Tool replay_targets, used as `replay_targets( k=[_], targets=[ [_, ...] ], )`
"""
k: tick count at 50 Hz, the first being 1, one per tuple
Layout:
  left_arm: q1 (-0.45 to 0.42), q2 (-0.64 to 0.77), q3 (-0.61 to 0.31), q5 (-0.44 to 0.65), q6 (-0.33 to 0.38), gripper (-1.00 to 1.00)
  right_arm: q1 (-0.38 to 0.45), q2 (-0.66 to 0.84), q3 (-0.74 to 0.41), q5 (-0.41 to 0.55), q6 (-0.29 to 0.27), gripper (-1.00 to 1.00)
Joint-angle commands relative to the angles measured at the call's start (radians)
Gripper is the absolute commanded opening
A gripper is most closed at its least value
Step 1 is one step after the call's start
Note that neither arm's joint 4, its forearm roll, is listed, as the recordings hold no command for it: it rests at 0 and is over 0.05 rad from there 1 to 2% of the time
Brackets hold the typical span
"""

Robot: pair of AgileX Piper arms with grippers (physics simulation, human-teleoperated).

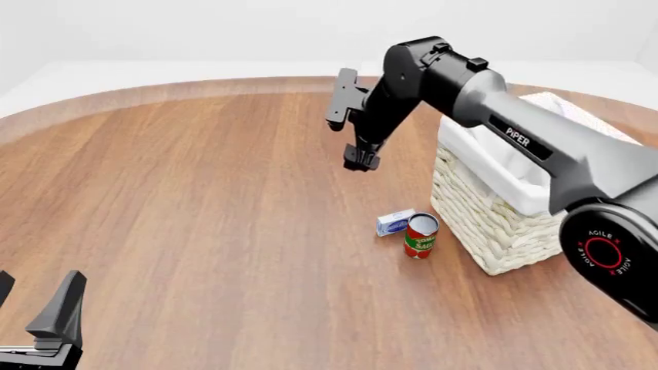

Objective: Pick up the alphabet soup and the cream cheese box, and put them in the basket.

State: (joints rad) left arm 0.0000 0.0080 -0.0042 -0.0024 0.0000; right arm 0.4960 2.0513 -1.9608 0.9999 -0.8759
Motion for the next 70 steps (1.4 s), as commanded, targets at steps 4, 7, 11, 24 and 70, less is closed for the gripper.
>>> replay_targets(
  k=[4, 7, 11, 24, 70],
  targets=[
    [0.000, 0.000, 0.000, 0.000, 0.000, 1.00, 0.018, -0.029, 0.126, -0.061, -0.053, 1.00],
    [0.000, 0.000, 0.000, 0.000, 0.000, 1.00, 0.021, -0.037, 0.150, -0.070, -0.064, 1.00],
    [0.000, 0.000, 0.000, 0.000, 0.000, 1.00, 0.028, -0.044, 0.175, -0.077, -0.072, 1.00],
    [0.000, 0.000, 0.000, 0.000, 0.000, 1.00, 0.031, -0.033, 0.207, -0.096, -0.112, 1.00],
    [0.000, 0.000, 0.000, 0.000, 0.000, 1.00, 0.014, 0.004, 0.317, -0.143, -0.255, 1.00]
  ],
)
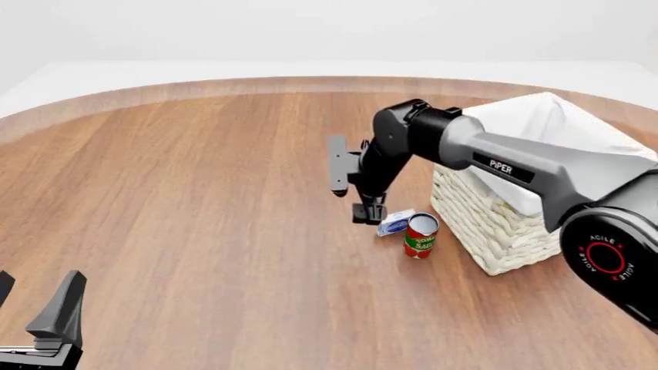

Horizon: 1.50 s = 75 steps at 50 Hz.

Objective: Pick up the alphabet soup and the cream cheese box, and put them in the basket.

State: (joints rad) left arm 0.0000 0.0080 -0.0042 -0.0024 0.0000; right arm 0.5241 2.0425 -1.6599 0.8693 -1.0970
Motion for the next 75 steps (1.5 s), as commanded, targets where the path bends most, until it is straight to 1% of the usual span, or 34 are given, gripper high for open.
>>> replay_targets(
  k=[1, 8, 14, 18, 23, 30, 41, 47, 53, 71, 75],
  targets=[
    [0.000, 0.000, 0.000, 0.000, 0.000, 1.00, -0.016, 0.015, 0.016, -0.014, -0.038, 1.00],
    [0.000, 0.000, 0.000, 0.000, 0.000, 1.00, -0.015, 0.021, 0.015, -0.023, -0.048, 1.00],
    [0.000, 0.000, 0.000, 0.000, 0.000, 1.00, -0.049, 0.023, 0.053, -0.048, -0.103, 1.00],
    [0.000, 0.000, 0.000, 0.000, 0.000, 1.00, -0.056, 0.022, 0.064, -0.055, -0.116, 1.00],
    [0.000, 0.000, 0.000, 0.000, 0.000, 1.00, -0.053, 0.025, 0.071, -0.061, -0.117, 1.00],
    [0.000, 0.000, 0.000, 0.000, 0.000, 1.00, -0.058, 0.035, 0.085, -0.075, -0.136, 1.00],
    [0.000, 0.000, 0.000, 0.000, 0.000, 1.00, -0.061, 0.049, 0.080, -0.079, -0.136, 1.00],
    [0.000, 0.000, 0.000, 0.000, 0.000, 1.00, -0.074, 0.051, 0.099, -0.099, -0.162, 1.00],
    [0.000, 0.000, 0.000, 0.000, 0.000, 1.00, -0.071, 0.050, 0.101, -0.102, -0.164, 1.00],
    [0.000, 0.000, 0.000, 0.000, 0.000, 1.00, -0.091, 0.063, 0.133, -0.135, -0.199, 1.00],
    [0.000, 0.000, 0.000, 0.000, 0.000, 1.00, -0.089, 0.071, 0.133, -0.139, -0.196, 1.00]
  ],
)
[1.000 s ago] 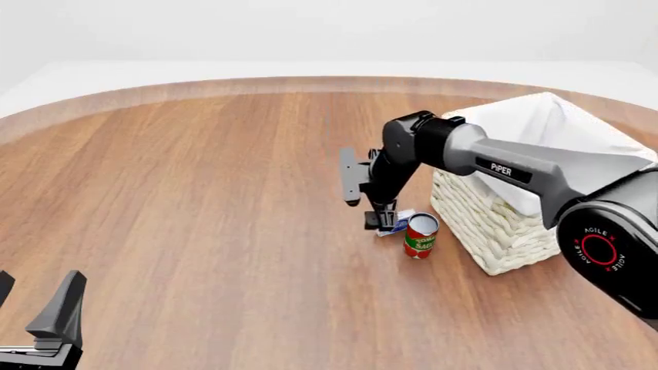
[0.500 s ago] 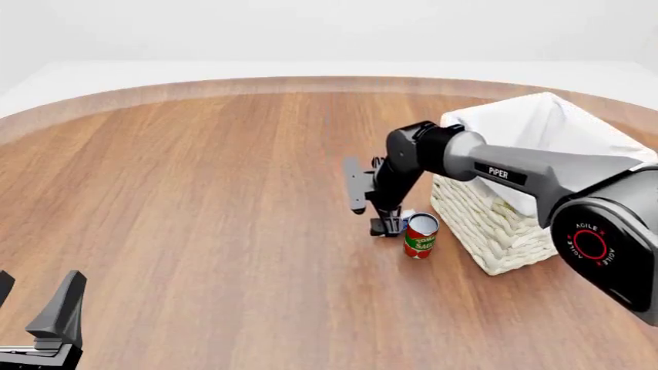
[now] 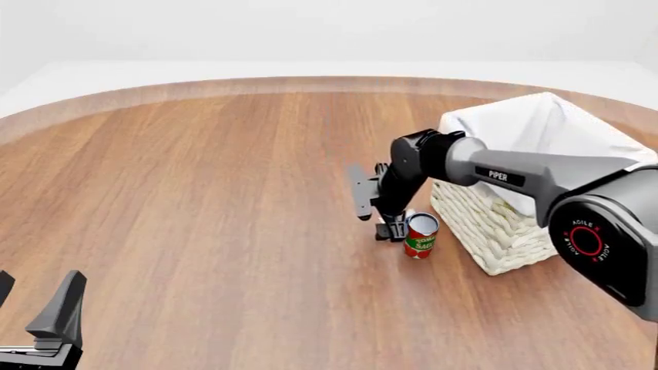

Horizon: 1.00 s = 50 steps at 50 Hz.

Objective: Pick up the alphabet soup and the cream cheese box, and put them in the basket.

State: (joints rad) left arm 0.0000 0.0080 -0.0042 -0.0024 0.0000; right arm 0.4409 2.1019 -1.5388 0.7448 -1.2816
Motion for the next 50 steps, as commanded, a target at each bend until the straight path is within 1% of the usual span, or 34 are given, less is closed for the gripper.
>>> replay_targets(
  k=[1, 20, 50],
  targets=[
    [0.000, 0.000, 0.000, 0.000, 0.000, 1.00, -0.006, 0.012, 0.011, -0.014, -0.012, 1.00],
    [0.000, 0.000, 0.000, 0.000, 0.000, 1.00, 0.007, 0.016, 0.008, 0.012, 0.002, 1.00],
    [0.000, 0.000, 0.000, 0.000, 0.000, 1.00, -0.001, 0.047, -0.039, 0.066, 0.022, 1.00]
  ],
)
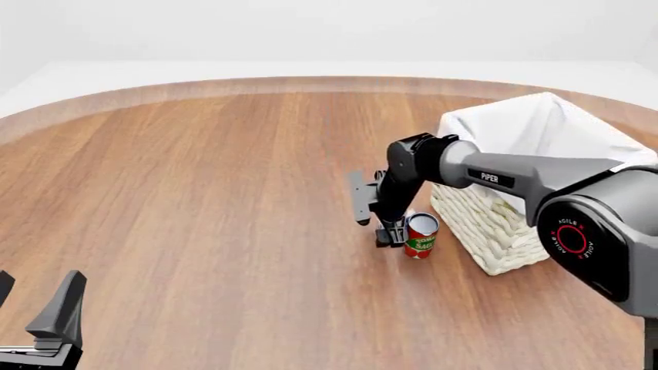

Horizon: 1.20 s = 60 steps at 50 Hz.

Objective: Pick up the alphabet soup and the cream cheese box, and put them in the basket.

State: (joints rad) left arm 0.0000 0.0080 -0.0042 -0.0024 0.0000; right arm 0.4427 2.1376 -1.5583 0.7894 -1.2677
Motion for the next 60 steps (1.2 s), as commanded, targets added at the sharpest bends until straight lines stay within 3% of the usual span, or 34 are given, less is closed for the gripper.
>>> replay_targets(
  k=[1, 60],
  targets=[
    [0.000, 0.000, 0.000, 0.000, 0.000, 1.00, -0.005, 0.014, -0.025, 0.022, 0.010, 1.00],
    [0.000, 0.000, 0.000, 0.000, 0.000, 1.00, -0.029, 0.079, -0.059, 0.002, 0.017, 1.00]
  ],
)
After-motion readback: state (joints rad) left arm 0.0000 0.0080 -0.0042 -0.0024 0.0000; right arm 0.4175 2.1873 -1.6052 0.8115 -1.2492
